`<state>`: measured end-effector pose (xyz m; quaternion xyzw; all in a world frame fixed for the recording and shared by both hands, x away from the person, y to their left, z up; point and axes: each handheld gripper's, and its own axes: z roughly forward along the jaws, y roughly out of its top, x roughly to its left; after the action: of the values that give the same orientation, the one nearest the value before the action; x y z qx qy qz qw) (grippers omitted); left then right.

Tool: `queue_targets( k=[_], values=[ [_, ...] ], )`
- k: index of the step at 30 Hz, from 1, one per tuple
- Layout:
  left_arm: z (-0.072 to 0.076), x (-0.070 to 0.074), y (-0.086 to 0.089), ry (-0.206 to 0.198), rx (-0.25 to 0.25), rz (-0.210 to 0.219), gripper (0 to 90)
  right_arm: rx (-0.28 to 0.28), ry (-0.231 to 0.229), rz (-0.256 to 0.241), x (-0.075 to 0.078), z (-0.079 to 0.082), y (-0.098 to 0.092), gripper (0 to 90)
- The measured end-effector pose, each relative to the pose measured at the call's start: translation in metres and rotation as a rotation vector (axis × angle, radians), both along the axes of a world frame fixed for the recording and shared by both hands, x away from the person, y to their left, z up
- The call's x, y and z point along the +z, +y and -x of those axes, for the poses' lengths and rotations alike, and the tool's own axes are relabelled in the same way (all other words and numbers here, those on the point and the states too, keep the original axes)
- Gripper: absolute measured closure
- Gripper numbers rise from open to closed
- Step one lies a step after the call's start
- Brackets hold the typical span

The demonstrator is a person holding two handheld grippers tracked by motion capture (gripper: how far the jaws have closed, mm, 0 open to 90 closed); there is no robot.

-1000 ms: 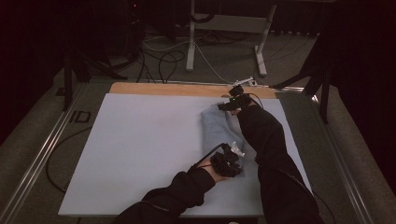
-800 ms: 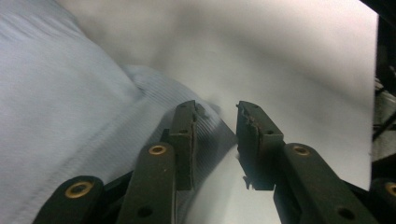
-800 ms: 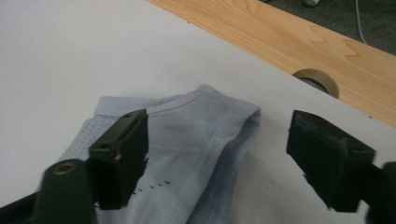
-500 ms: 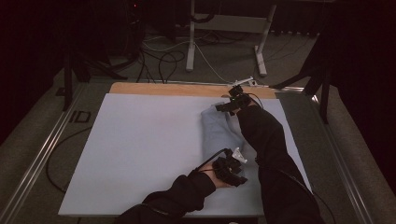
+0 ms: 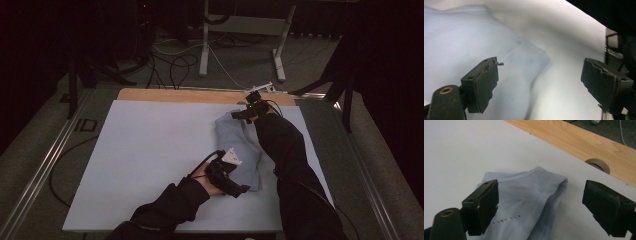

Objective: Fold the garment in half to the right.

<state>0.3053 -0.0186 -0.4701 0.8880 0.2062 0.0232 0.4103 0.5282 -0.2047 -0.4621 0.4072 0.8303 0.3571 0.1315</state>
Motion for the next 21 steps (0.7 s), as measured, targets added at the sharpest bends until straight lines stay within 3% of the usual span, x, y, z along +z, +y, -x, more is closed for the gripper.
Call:
queue_targets(
  k=[4,7,12,16,18,21],
  values=[
    [-0.001,0.003,0.02,-0.04,0.028,-0.013,1.7,0.013,0.013,-0.015,-0.002,0.002,0.001,11.1],
    [-0.002,0.005,0.039,-0.076,0.059,0.016,0.3,0.012,0.021,-0.009,-0.005,0.004,0.001,11.9],
    [-0.004,0.006,0.077,-0.104,0.132,0.061,0.3,-0.007,0.008,0.023,-0.01,0.011,-0.003,35.9],
    [-0.001,0.003,0.103,-0.123,0.166,0.071,0.3,-0.002,0.042,0.018,-0.017,0.015,-0.004,40.8],
    [0.001,-0.001,0.117,-0.126,0.191,0.058,0.3,0.001,0.056,0.015,-0.022,0.017,-0.005,42.6],
    [0.004,-0.009,0.141,-0.129,0.242,0.029,0.3,-0.007,0.082,0.051,-0.031,0.018,-0.004,44.5]
  ],
)
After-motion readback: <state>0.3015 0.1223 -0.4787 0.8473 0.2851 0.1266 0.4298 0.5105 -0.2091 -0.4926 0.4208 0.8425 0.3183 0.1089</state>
